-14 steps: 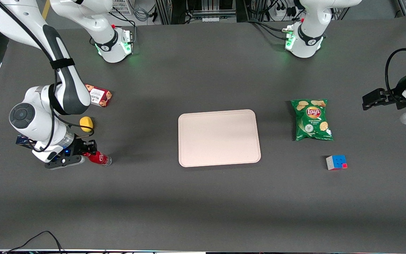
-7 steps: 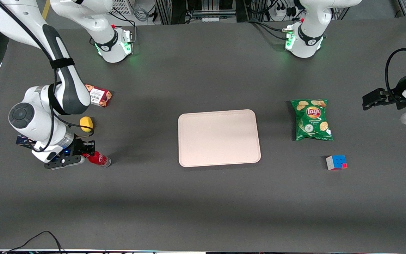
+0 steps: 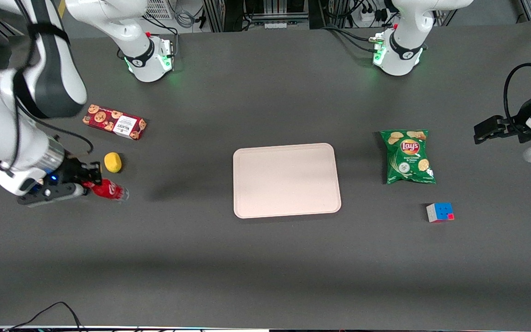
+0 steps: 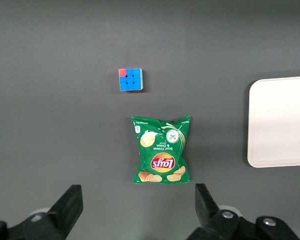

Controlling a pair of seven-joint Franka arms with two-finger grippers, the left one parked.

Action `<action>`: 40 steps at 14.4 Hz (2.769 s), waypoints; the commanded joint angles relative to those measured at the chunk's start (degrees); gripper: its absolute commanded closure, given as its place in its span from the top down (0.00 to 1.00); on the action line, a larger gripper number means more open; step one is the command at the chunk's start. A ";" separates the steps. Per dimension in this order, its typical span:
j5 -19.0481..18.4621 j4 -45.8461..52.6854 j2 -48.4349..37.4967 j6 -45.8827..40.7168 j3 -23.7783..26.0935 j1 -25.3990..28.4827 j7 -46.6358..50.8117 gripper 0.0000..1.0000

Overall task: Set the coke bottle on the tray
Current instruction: 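Lift the bottle with the right gripper and swing it toward the tray, then carry the bottle over the white tray and lower it onto it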

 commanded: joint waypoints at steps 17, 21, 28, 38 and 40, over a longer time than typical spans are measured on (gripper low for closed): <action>-5.09 24.55 16.37 -7.49 16.24 17.58 49.53 0.00; -9.31 23.58 22.88 -1.24 17.75 20.56 57.00 0.00; -14.50 19.54 27.90 5.18 17.75 21.54 59.83 0.00; -14.59 19.45 29.22 6.33 17.75 21.45 61.32 1.00; -14.33 19.45 28.26 6.24 17.75 21.01 61.76 1.00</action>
